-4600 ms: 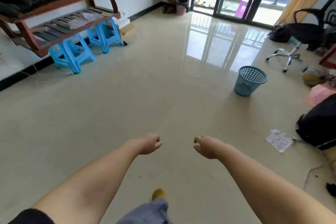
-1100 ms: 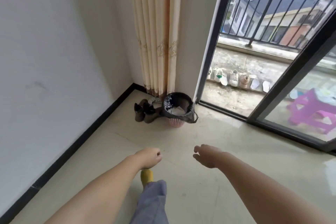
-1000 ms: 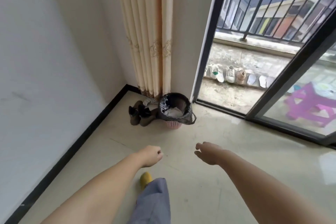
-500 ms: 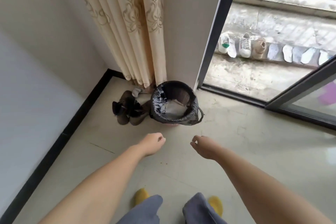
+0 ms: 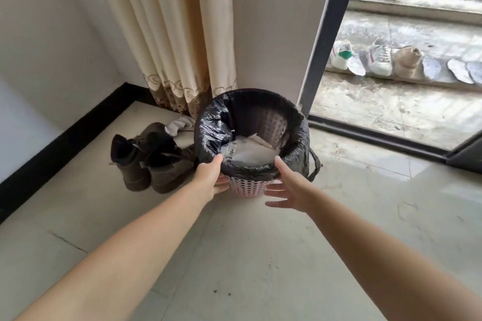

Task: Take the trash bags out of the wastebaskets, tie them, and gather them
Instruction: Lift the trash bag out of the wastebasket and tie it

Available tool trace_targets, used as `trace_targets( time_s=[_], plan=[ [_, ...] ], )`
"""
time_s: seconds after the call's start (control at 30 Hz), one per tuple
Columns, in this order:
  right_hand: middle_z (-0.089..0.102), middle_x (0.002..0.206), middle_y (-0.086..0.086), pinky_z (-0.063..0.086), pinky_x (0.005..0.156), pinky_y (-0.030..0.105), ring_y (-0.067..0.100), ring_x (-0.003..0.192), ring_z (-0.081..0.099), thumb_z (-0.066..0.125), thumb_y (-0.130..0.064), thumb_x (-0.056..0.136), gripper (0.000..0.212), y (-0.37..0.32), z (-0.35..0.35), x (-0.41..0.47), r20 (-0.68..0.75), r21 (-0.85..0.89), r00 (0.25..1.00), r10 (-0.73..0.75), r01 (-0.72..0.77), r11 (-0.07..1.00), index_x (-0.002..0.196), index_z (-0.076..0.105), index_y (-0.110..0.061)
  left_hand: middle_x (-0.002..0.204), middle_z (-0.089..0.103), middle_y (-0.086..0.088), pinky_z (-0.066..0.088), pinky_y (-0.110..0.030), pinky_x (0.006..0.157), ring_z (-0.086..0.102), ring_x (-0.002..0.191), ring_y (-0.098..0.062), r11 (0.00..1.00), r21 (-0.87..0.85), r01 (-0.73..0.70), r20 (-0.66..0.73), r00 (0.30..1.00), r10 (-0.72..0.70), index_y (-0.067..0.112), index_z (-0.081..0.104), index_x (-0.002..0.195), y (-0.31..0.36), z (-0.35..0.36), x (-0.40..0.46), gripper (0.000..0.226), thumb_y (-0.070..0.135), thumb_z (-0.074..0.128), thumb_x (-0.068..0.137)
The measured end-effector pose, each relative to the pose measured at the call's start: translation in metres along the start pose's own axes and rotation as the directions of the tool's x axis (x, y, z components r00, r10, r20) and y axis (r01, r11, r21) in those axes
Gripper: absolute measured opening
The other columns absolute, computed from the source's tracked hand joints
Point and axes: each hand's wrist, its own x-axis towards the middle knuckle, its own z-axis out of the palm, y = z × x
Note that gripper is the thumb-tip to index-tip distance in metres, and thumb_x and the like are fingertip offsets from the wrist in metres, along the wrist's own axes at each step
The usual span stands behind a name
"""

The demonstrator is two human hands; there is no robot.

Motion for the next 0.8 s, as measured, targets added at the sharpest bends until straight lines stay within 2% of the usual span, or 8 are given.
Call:
trace_targets(
  time_s=[0.1,0.17,0.27,0.43,0.53,0.6,0.7,0.8],
  plan=[
    [0.066,0.103,0.015,0.059,0.073,0.041,0.027,0.092,0.066,0.056,-0.044,0.090,0.043,-0.003,0.009,0.016,-0.011,0.148,0.999,-0.053,0.054,0.988,0.108,0.056,-0.004,0.086,0.053,-0.011,0.051,-0.044,0.080,0.057,0.072,-0.023,0.988,-0.151,0.007,0.038,0.999,-0.001,0.008,0.050,0.081,0.005,-0.001,0.015,0.016,0.015,0.047,0.095],
    [0.064,0.087,0.014,0.059,0.059,0.036,0.025,0.076,0.065,0.053,-0.025,0.093,0.022,-0.008,0.018,0.013,-0.072,0.226,0.997,-0.041,0.056,0.973,0.097,0.055,-0.003,0.088,0.053,-0.014,0.051,-0.044,0.083,0.058,0.073,-0.027,0.973,-0.224,0.056,0.060,0.997,-0.044,0.005,0.051,0.086,0.010,-0.003,0.013,0.010,0.007,0.045,0.094],
    [0.062,0.079,0.015,0.057,0.045,0.030,0.025,0.064,0.063,0.049,-0.015,0.093,0.013,-0.008,0.019,-0.001,-0.133,0.206,0.991,0.002,0.026,0.978,0.090,0.052,-0.003,0.086,0.056,-0.017,0.053,-0.045,0.085,0.059,0.073,-0.029,0.961,-0.241,0.135,0.101,0.988,-0.114,0.002,0.053,0.088,0.000,-0.009,-0.002,0.009,0.003,0.045,0.092],
    [0.061,0.084,0.014,0.053,0.042,0.023,0.023,0.054,0.067,0.055,-0.022,0.093,0.020,0.003,-0.007,-0.006,-0.072,0.205,0.997,-0.011,0.026,0.979,0.102,0.053,-0.004,0.092,0.060,-0.019,0.052,-0.046,0.080,0.061,0.080,-0.032,0.892,-0.429,0.144,0.178,0.981,-0.073,0.003,0.053,0.103,-0.027,-0.014,-0.009,0.024,0.025,0.046,0.099],
    [0.058,0.106,0.018,0.054,0.044,0.022,0.024,0.072,0.068,0.055,-0.038,0.093,0.042,0.012,-0.016,-0.003,-0.012,0.384,0.999,-0.036,0.038,0.923,0.120,0.044,-0.008,0.095,0.060,-0.024,0.055,-0.047,0.072,0.063,0.080,-0.035,0.796,-0.576,0.187,0.155,0.981,-0.118,0.002,0.046,0.106,-0.034,-0.014,0.001,0.044,0.045,0.040,0.098],
    [0.057,0.102,0.015,0.053,0.044,0.020,0.020,0.078,0.063,0.056,-0.038,0.092,0.042,0.016,-0.015,-0.004,-0.058,0.480,0.997,-0.049,0.071,0.875,0.121,0.042,-0.010,0.091,0.062,-0.021,0.054,-0.046,0.073,0.063,0.076,-0.030,0.811,-0.549,0.200,0.140,0.979,-0.147,0.005,0.045,0.102,-0.037,-0.013,0.004,0.044,0.048,0.036,0.098],
    [0.050,0.083,0.008,0.047,0.039,0.016,0.012,0.062,0.055,0.065,-0.025,0.088,0.024,0.018,-0.015,-0.005,-0.160,0.533,0.986,-0.045,0.125,0.837,0.100,0.052,-0.008,0.077,0.058,-0.010,0.051,-0.044,0.076,0.059,0.070,-0.022,0.856,-0.476,0.201,0.136,0.979,-0.154,0.010,0.052,0.085,-0.040,-0.012,0.009,0.040,0.044,0.036,0.099],
    [0.044,0.070,0.000,0.037,0.035,0.013,0.006,0.040,0.043,0.067,-0.012,0.086,0.017,0.017,-0.021,-0.005,-0.182,0.575,0.982,-0.042,0.141,0.806,0.077,0.052,-0.011,0.059,0.050,-0.003,0.051,-0.035,0.066,0.053,0.047,-0.015,0.875,-0.435,0.213,0.170,0.973,-0.153,0.014,0.053,0.074,-0.037,-0.014,0.013,0.038,0.042,0.040,0.098]
  ],
)
